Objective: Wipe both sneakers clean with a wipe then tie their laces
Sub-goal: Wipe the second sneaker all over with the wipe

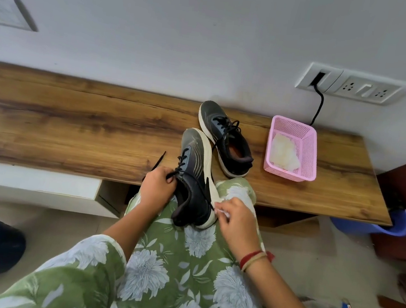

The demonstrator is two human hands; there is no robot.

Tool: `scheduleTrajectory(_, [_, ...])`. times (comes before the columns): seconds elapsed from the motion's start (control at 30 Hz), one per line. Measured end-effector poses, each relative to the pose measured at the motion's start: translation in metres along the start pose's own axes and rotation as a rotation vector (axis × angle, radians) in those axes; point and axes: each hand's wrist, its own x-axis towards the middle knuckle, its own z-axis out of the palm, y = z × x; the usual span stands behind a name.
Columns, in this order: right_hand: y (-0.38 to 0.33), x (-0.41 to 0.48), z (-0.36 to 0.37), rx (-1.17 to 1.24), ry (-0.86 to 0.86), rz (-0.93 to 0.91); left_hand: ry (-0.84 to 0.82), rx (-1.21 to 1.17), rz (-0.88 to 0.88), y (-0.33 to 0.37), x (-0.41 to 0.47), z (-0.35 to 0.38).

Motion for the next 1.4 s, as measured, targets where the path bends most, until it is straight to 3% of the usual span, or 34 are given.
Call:
scheduleTrajectory(0.17, [0.001, -0.017, -0.004, 0.004, -0.071, -0.046, 0.004, 0.023, 0.015, 0.001, -0.002, 0.0])
scheduleTrajectory(0.33, [-0.011, 0.021, -0.007, 0.2, 0.186, 0.126, 0.046, 0.027, 0.019, 0.001, -0.005, -0.002])
scheduleTrajectory(0.67, [-0.008, -0.026, 0.014, -0.009, 0.078, -0.011, 0.042, 0.064, 0.037, -0.004, -0.002, 0.001])
scheduleTrajectory(0.77, [-0.004, -0.031, 0.01, 0.058, 0.038, 0.014, 0.049, 0.059, 0.041, -0.006, -0.003, 0.001])
scheduleTrajectory(0.9, [-0.009, 0.001, 0.001, 0.193, 0.244, 0.136, 0.059, 0.073, 0.043, -0.004, -0.004, 0.001])
scheduleTrajectory(1.23, [-0.006, -0.031, 0.015, -0.096, 0.071, -0.013, 0.032, 0.115, 0.032, -0.003, -0.004, 0.002])
scheduleTrajectory(1.33, [-0.003, -0.034, 0.009, -0.006, 0.031, 0.005, 0.045, 0.12, 0.033, -0.003, -0.006, 0.002])
scheduleTrajectory(1.4, [-0.006, -0.02, 0.004, 0.117, 0.14, 0.061, 0.047, 0.129, 0.042, -0.003, -0.006, 0.002])
